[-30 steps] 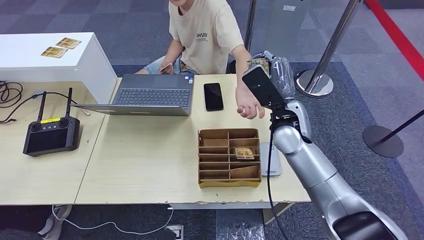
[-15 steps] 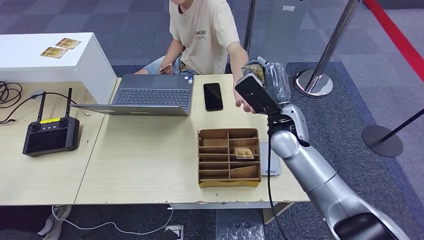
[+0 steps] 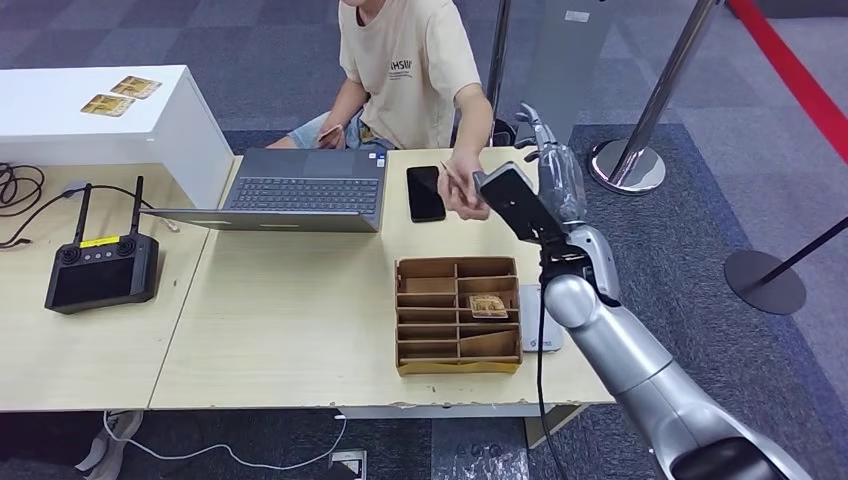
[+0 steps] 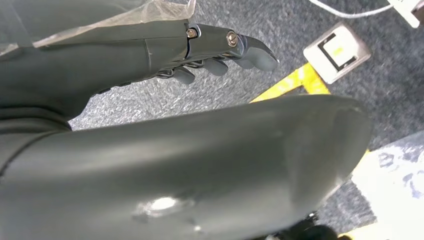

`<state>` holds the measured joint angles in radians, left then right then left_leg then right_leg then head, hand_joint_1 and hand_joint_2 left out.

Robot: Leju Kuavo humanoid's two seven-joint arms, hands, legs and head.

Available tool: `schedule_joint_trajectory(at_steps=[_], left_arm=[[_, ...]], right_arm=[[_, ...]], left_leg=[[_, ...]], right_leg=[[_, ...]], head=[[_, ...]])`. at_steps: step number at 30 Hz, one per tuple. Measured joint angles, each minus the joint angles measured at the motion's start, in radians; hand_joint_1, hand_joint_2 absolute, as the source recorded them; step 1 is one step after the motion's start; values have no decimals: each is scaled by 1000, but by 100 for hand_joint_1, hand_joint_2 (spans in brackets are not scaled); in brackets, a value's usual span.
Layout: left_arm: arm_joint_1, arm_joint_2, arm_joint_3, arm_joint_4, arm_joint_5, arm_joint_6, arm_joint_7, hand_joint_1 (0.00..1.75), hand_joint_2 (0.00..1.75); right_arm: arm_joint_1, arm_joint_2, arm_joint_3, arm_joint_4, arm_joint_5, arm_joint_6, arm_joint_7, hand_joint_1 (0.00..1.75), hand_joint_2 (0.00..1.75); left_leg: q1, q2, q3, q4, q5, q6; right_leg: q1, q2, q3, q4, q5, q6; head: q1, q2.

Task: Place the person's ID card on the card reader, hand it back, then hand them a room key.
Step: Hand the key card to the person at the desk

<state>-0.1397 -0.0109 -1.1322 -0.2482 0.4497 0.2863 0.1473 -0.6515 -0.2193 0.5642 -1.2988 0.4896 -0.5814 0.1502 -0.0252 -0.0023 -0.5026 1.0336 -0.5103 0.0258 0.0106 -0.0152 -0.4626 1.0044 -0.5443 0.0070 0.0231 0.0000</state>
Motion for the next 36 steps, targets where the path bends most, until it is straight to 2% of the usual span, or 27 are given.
schedule_joint_trajectory(at_steps=[4,14,21,25,32,36], left_arm=[[17,17,0,0,3,-1,-3,0,0],[11,-1,0,0,6,21,28,0,0],[28,-2,4,0,34,9,31,0,0],[30,-2,13,0,43,8,35,0,0],[33,-1,32,1,77,17,35,0,0],[33,-1,43,1,81,17,35,0,0]], right_arm=[[21,-9,-8,-1,-9,-6,-17,0,0],[33,-4,-11,-8,-45,-10,-34,0,0],[158,-7,-32,-92,-180,-10,-166,0,0],[229,-12,-36,-163,-183,0,-190,0,175],[379,-35,-48,-338,-81,13,-170,0,175],[414,-45,-50,-407,-71,15,-160,0,175]], left_leg=[[0,0,0,0,0,0],[0,0,1,0,0,0],[0,0,0,0,0,0],[0,0,1,0,-1,0],[0,0,1,0,0,0],[0,0,1,0,0,0]], right_leg=[[0,0,0,0,0,0],[0,0,0,0,0,0],[0,0,0,0,0,0],[0,0,0,0,0,0],[0,0,1,0,0,0],[0,0,1,0,0,0]], head=[[0,0],[0,0],[0,0],[0,0],[0,0],[0,0]])
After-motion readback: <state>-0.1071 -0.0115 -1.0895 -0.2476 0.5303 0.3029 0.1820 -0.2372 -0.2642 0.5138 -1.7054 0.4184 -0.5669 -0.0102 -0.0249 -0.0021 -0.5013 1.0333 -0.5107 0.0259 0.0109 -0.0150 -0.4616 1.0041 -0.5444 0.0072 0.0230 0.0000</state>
